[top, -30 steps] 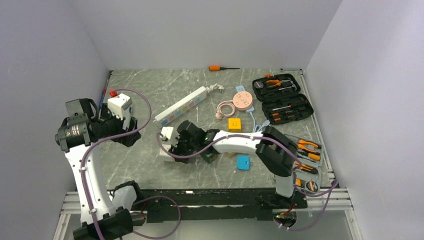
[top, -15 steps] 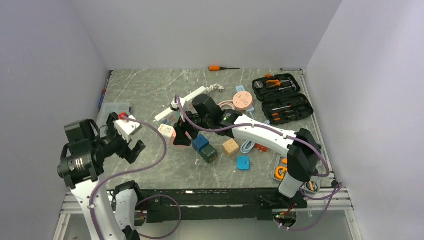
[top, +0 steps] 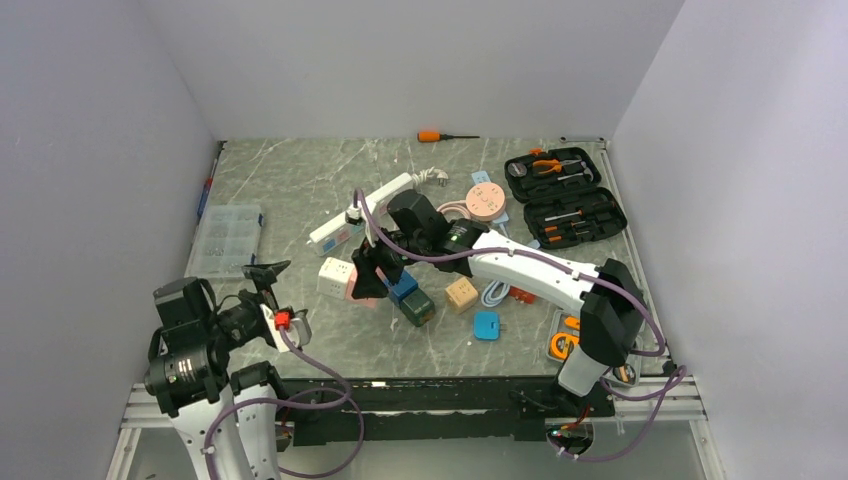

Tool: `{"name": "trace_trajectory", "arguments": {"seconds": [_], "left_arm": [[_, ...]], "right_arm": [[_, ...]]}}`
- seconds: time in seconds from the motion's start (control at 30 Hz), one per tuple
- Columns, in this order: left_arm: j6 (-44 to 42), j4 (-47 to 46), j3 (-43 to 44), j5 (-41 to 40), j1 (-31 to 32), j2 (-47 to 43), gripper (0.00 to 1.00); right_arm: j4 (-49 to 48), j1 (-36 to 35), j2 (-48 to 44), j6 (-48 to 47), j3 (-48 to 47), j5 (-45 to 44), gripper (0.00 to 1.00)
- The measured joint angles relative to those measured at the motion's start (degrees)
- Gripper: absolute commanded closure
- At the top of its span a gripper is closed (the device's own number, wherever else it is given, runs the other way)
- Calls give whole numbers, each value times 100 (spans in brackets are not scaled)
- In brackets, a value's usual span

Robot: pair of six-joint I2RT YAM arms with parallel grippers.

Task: Pull the plug off the socket
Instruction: Remove the plug from the socket.

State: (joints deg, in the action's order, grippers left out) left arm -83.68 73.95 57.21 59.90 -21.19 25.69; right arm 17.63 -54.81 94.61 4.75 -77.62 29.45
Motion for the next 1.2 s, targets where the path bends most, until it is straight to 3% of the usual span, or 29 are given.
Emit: {"name": "trace_trajectory", "arguments": {"seconds": [0.2,0.4,0.93,1.2], "left_arm": [[-1794,-33,-452,476,0,0,1],[-2981,146,-979,767,0,0,1],[-3460,-258,-1757,1226,142,-2,0],[-3480,-1191,-1934,654,1185,4,4]], "right_arm": [[323,39,46,50,-350,243,100],[341,153,87,157,-428,391,100],[278,94,542,496,-564,710,100],[328,-173,758,474,-957,710,100]]}}
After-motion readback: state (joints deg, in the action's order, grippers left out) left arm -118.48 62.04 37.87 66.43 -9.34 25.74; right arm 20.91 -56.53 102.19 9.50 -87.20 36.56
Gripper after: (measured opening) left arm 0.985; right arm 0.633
